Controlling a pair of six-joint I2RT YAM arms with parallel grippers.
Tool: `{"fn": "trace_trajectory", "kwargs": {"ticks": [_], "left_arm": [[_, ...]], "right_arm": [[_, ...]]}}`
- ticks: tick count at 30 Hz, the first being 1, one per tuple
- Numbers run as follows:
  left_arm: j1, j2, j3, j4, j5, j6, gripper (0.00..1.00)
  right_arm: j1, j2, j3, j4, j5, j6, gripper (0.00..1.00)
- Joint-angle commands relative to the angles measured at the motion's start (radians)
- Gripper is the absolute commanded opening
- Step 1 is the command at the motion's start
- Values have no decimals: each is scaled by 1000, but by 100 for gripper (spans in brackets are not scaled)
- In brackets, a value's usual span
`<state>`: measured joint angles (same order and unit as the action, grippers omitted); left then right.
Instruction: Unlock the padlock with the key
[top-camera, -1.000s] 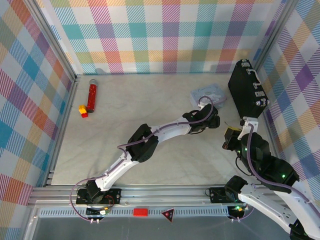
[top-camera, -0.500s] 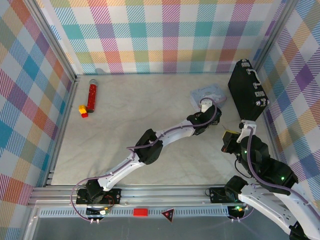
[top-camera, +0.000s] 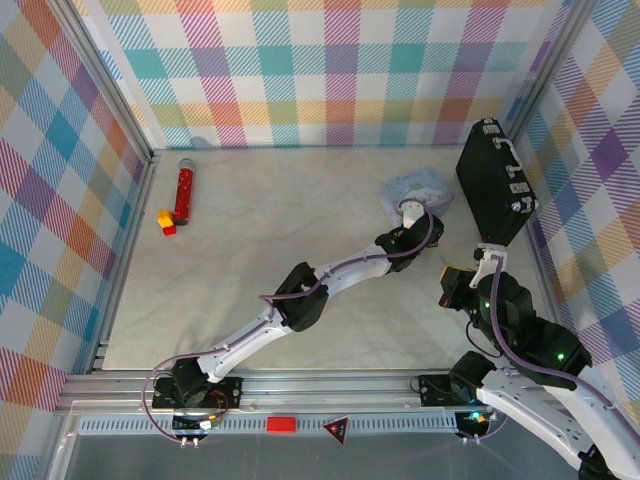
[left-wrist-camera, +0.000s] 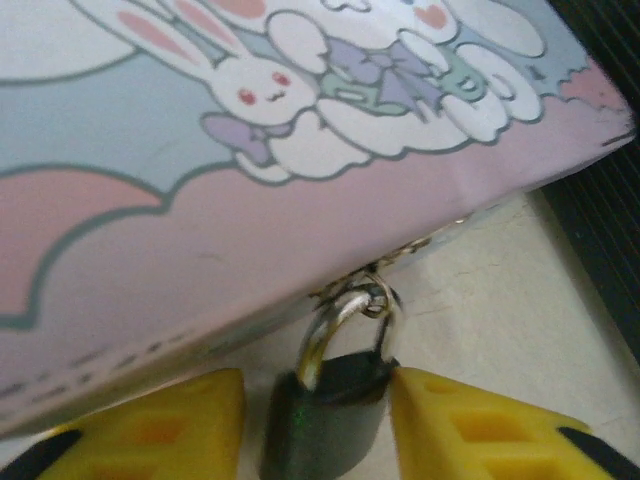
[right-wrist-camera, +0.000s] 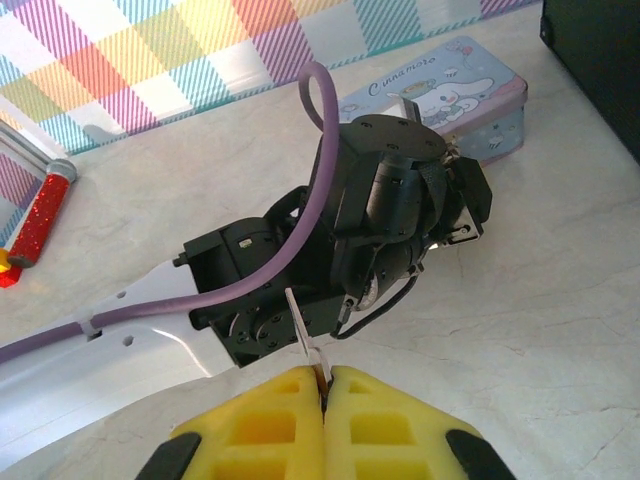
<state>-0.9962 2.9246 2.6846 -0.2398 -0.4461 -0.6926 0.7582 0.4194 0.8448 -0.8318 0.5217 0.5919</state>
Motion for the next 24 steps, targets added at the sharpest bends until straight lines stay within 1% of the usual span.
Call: {"fn": "trace_trajectory", "kwargs": {"ticks": [1,3,7,12,15,18,20,24], "left_arm": [[8,40,-1,-13,20,-30,35],[11,6,-52,-22,6,-21,32],[21,-108,-241,23,-28,-16,24],[30,-230,-431,83,-45,13,20],[35,-322,-591,158,-52,39,17],[56,-420,-760,198,-27,17,11],[75,-514,-921,267,15,0,9],[105,-703,-1211,356,42,0,9]], "right_arm": [[-2,-13,-8,12,-12,21,0],[-2,-15,-12,14,-12,28,0],[-2,-20,-25,23,-18,41,0],[-2,-12,-36,36,-30,40,0],[-2,-5,-36,41,-35,38,0],[-2,2,-47,60,-53,30,0],[-2,28,-39,61,-62,23,0],[-2,98,-29,62,-80,17,0]]}}
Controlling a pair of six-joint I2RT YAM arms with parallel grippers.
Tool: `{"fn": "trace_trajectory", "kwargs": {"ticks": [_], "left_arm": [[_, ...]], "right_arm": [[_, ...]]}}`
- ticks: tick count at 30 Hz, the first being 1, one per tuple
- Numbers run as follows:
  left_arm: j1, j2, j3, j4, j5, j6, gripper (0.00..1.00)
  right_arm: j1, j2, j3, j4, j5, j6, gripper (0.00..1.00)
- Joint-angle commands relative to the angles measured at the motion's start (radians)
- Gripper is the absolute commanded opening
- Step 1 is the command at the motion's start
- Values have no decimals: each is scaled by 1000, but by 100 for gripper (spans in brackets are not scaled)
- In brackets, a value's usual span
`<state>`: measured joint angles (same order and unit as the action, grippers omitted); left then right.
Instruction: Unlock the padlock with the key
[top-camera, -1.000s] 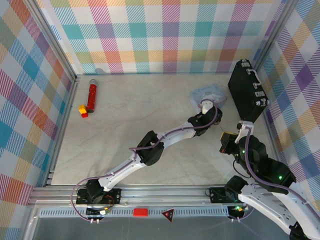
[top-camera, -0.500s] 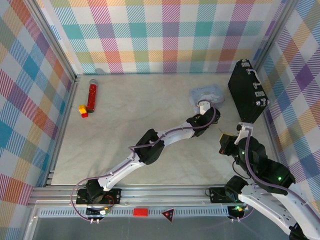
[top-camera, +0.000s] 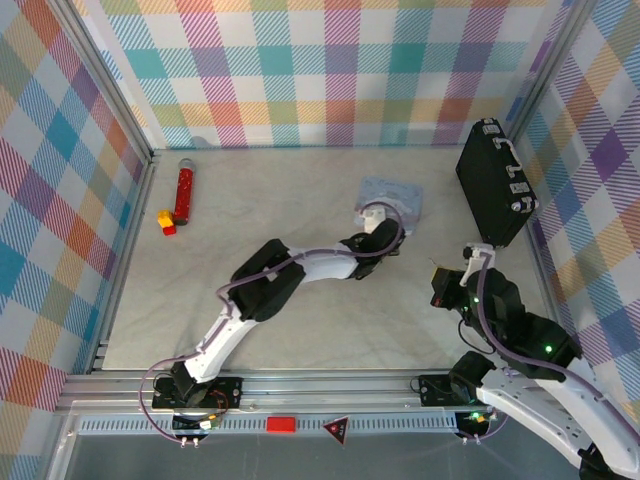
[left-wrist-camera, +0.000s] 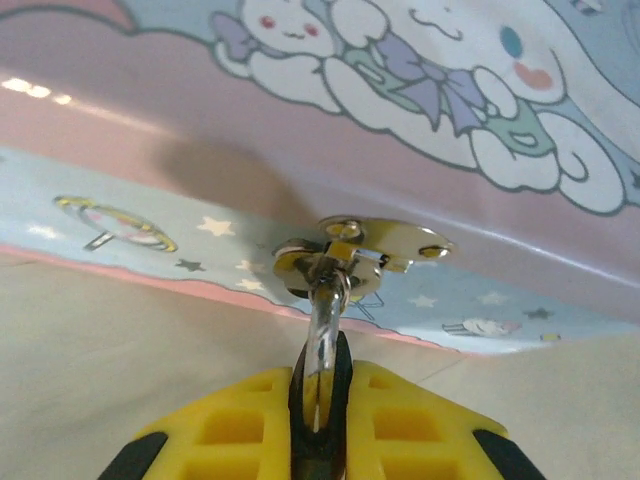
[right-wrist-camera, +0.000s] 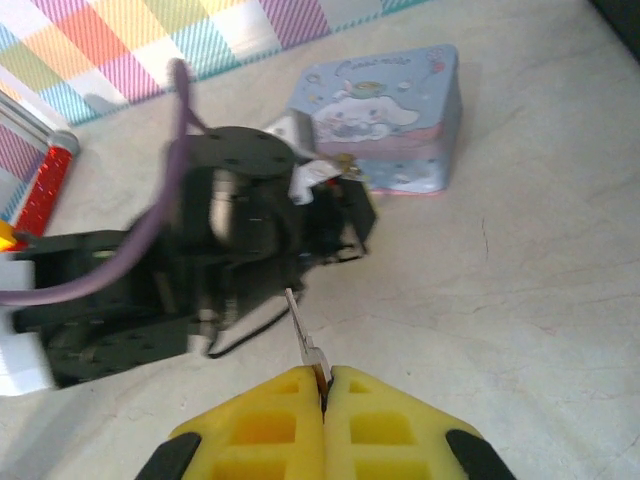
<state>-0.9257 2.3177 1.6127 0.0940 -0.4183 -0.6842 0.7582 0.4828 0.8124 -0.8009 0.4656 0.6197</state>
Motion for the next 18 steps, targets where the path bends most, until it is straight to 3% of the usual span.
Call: {"fn": "trace_trajectory", "kwargs": {"ticks": [1,6,11,15,18], "left_arm": [[44,-141,-209,39,21,-10,9],[102,-329,-532,168,108,-74,6],[108,-489,-741,182,102,-137,4],[90,-605,-874,158,97,-216,4],[25,-665,-916,90,56,-259,4]], "right_arm": [[-3,51,0,41,-35,-8,0],[-2,123,-18,118,-114,7,0],[-2,215,-11,171,-195,10,0],[-3,292,-15,200,-252,17,0],[-2,339,-27,229,-287,29,0]]}}
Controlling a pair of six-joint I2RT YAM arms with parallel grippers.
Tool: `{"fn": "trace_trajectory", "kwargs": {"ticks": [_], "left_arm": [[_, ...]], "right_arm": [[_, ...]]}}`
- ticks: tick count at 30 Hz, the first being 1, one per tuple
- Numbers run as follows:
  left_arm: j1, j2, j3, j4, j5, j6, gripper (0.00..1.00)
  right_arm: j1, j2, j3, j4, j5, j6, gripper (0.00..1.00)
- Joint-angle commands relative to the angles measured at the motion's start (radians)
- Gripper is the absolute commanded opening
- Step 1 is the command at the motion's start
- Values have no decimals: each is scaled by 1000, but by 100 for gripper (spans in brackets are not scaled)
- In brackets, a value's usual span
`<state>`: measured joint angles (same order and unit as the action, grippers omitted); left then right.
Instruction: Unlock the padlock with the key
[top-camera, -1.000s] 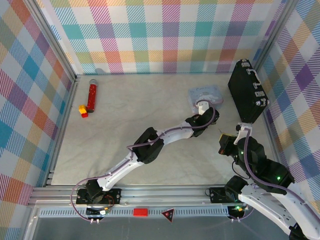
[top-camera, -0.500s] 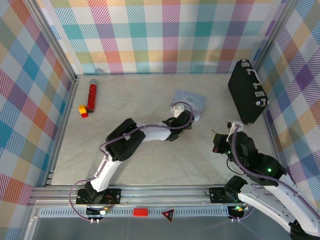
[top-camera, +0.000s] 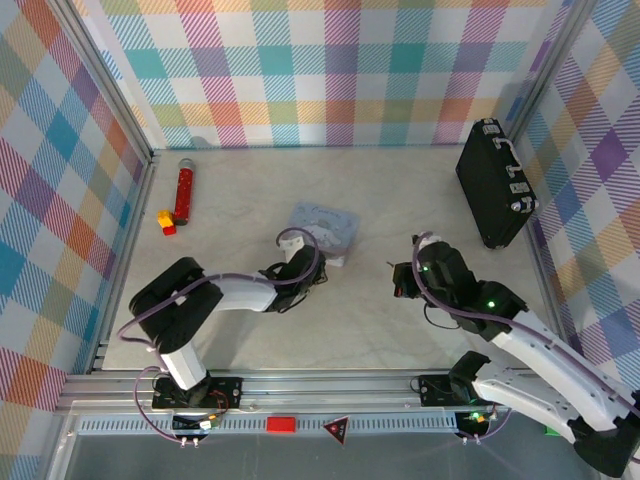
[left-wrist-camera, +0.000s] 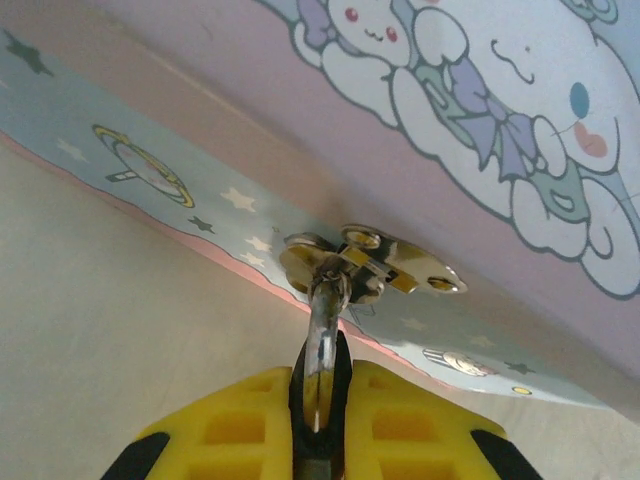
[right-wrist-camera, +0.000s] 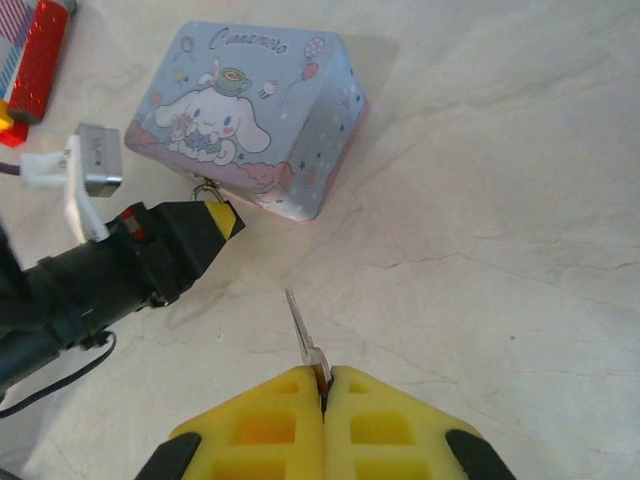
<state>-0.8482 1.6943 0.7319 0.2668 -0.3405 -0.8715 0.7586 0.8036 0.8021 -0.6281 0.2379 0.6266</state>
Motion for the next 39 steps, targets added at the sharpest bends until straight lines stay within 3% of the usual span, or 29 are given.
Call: {"fn": "trace_trajectory", "kwargs": {"ticks": [1,4,9,19,28,34,39], "left_arm": [[-81,-51,-37,-103,-31,-80,4],[-140,-40,-23,-118,-9,-97,9],[-157,-20,-35,-62,64,-106,15],[-159,-103,-12,-268,-73,-68,49],[-226,-40,180,-473,-131,16,64],[-233,46,286,-626,-158,-72,68],[-232,53,291,-639,-182,-116,73]], "right_arm": [[-3,28,-20,66,-69,26,0],[-3,49,-27,86,-78,29,0],[-3,51,-20,84,-78,20,0],[-2,42,-32,88,-85,27,0],[-2,49,-46,102,-96,30,0],[-3,36,-58,98,-101,39,0],[-2,20,-72,96,-100,48,0]]}}
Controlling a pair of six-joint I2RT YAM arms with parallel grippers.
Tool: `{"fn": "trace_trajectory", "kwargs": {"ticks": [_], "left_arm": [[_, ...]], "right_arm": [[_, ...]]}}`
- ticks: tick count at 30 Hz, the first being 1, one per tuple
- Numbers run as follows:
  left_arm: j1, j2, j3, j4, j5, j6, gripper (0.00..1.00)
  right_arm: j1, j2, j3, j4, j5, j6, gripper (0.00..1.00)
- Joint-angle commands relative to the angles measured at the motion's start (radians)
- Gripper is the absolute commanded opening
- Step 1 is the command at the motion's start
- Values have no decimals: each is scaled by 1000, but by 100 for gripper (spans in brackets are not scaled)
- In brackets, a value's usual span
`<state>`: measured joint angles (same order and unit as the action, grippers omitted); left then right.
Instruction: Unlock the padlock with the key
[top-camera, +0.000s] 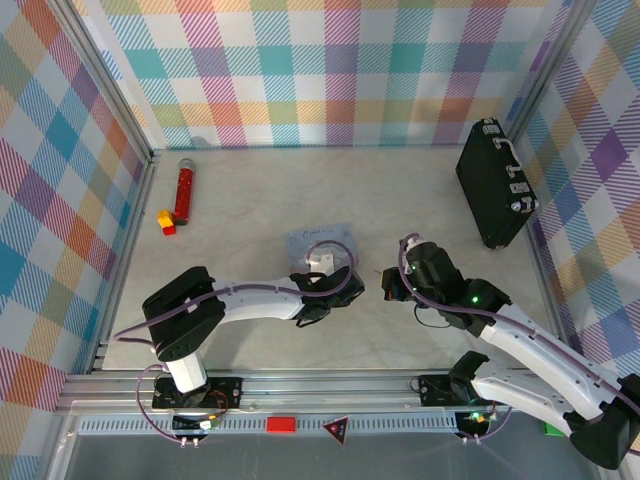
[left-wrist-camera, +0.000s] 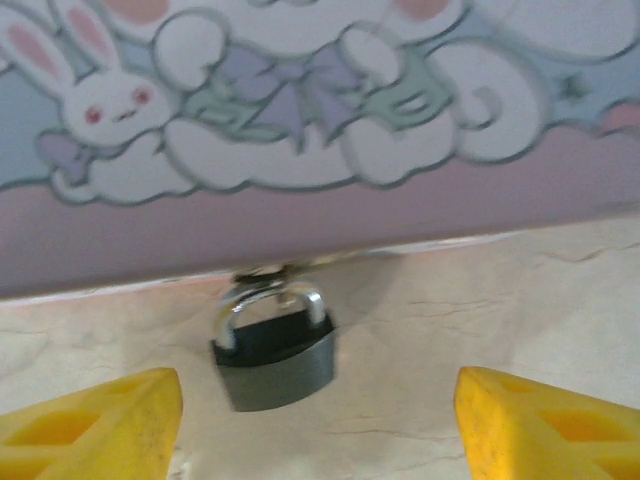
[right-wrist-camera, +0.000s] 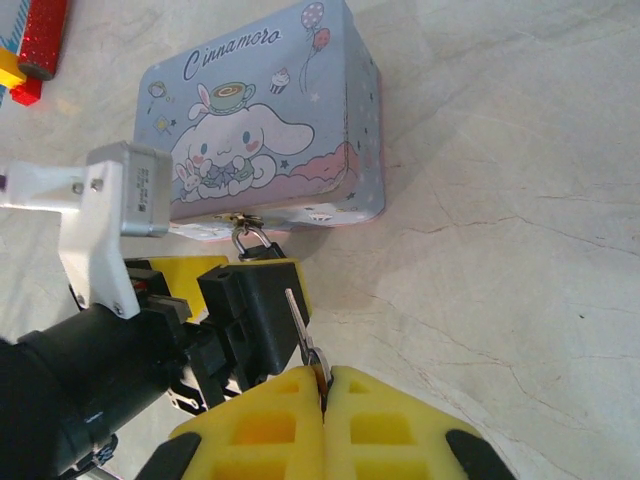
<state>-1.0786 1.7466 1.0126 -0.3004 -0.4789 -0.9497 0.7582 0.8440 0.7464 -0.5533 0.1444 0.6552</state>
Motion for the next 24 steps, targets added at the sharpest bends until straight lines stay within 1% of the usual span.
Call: {"fn": "trace_trajectory", "kwargs": {"ticks": [1,3,7,9,11,14,17,20,22,24], "left_arm": [[-3,-4,2,-62,-43,-38,74],[0,-19,-39,0,-24,-24,76],[21,-70,-177,249,53,75,75],[48,-97,-245,352,110,124,74],[85,-127,-311,438,173,146,72],[119,-156,-357,484,210,173,70],[126,-140,-349,500,234,201,64],[131,-117,-348,528,242,215,60],[139,-113,-354,553,246,228,56],[141,-112,-355,589,243,253,56]], "right_arm": [[-2,-23,-19,21,-3,20,0],[-2,-28,-23,17,1,19,0],[-3,-32,-28,19,-4,24,0],[-2,-31,-29,21,-9,26,0],[-2,-30,-30,21,-11,28,0],[-2,-29,-32,22,-14,30,0],[-2,-24,-33,31,-20,35,0],[-3,-22,-32,33,-27,40,0],[-2,-23,-32,31,-29,41,0],[-2,-25,-33,31,-30,44,0]]}}
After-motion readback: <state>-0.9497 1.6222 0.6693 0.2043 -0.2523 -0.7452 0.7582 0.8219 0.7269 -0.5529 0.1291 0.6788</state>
